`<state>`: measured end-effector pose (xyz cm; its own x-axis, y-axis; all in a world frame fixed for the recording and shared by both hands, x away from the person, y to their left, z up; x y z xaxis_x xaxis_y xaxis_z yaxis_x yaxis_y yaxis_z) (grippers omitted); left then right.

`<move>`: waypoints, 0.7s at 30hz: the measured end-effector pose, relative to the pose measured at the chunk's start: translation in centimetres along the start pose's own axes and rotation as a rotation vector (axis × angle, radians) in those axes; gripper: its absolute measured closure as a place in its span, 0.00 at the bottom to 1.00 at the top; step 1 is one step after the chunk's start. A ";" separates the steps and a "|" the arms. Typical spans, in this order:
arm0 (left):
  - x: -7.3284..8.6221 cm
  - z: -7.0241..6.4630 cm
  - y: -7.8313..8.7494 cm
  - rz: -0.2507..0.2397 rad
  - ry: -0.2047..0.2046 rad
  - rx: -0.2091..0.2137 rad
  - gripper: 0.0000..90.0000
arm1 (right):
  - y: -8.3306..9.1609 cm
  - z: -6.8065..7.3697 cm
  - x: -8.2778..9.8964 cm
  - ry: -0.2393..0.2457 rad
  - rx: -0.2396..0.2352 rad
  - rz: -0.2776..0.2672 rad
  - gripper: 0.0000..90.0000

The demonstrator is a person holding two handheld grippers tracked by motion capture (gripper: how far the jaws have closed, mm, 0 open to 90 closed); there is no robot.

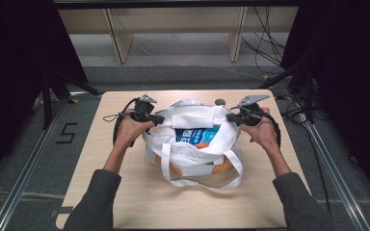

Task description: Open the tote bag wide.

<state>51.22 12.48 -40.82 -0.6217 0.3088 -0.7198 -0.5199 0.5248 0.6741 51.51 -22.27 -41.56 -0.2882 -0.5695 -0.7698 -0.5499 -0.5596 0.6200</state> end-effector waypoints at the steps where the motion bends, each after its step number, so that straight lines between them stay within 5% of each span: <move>1: 0.0 -0.6 0.4 0.003 -0.025 0.012 0.95 | 0.6 0.2 -0.6 0.038 -0.003 -0.041 1.00; 6: 1.3 -2.0 0.7 0.036 -0.080 0.019 0.95 | 2.5 4.1 -2.5 0.114 -0.092 -0.087 1.00; 10: 1.4 -2.4 0.7 0.008 -0.086 0.018 0.94 | 1.2 7.5 -3.1 0.186 -0.187 -0.005 1.00; 16: 0.5 -3.4 1.0 -0.016 -0.105 0.052 0.94 | -1.0 8.1 -2.5 0.222 -0.150 0.133 1.00; 19: 0.9 -3.4 0.1 0.063 -0.156 0.032 0.94 | -1.4 7.8 -1.6 0.222 -0.152 0.196 1.00; 21: 1.7 -3.1 -1.2 0.148 -0.193 -0.047 0.95 | -1.2 7.7 -1.5 0.240 -0.148 0.213 1.00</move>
<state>49.00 9.95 -42.30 -0.5718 0.5279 -0.6280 -0.4610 0.4265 0.7782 46.58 -16.13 -42.26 -0.1821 -0.7985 -0.5738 -0.3726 -0.4841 0.7918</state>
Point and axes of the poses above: each handheld gripper's, and its own axes: y roughly backward along the jaws, x roughly out of its underside, z roughly to its left, the point moved 2 cm from there along -y, roughly forward along the jaws, and after that the axes turned 9 degrees about y, right-handed, at the moved point
